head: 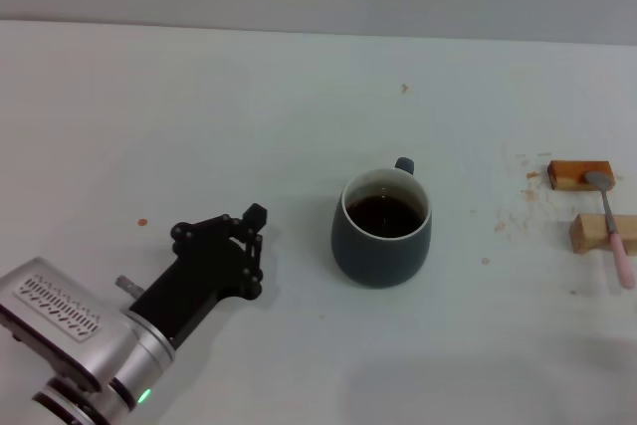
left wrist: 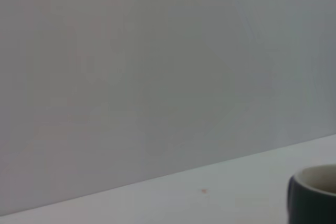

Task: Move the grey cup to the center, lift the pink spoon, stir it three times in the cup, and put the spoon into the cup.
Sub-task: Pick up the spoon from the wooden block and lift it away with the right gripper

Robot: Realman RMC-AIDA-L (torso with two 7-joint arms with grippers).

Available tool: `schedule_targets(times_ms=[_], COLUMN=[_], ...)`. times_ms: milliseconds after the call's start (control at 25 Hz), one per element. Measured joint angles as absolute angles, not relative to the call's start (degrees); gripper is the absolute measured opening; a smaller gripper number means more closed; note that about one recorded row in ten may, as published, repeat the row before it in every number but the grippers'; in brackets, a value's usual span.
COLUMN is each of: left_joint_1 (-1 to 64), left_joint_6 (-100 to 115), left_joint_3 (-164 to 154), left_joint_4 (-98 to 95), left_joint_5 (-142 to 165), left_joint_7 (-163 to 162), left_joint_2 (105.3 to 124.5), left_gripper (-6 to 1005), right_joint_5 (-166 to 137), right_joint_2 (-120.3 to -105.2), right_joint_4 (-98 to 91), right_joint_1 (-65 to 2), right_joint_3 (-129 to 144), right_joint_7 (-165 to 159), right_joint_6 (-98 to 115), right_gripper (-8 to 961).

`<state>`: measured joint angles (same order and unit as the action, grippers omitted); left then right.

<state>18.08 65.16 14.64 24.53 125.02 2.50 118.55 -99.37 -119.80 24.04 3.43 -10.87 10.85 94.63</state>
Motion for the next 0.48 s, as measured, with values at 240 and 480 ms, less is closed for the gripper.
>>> schedule_targets(times_ms=[240,480], left_joint_1=[17.6,17.6], left_joint_6=[65.6,65.3], left_joint_3=[15.7,15.7], left_joint_4=[23.1,23.2], left_joint_5=[125.0,125.1], left_joint_7=[2.5,2.5], left_joint_2=[118.67,118.83], left_gripper=[-2,-2], right_joint_5=[-98.0,-97.9], right_joint_2=[-119.74,-119.76], right_joint_4=[24.1,24.7], right_joint_1=[0.9,-0.5], right_joint_3=[-10.8,-10.6], right_joint_7=[10.1,10.0], right_joint_6=[88.6,85.0], right_gripper=[760,760])
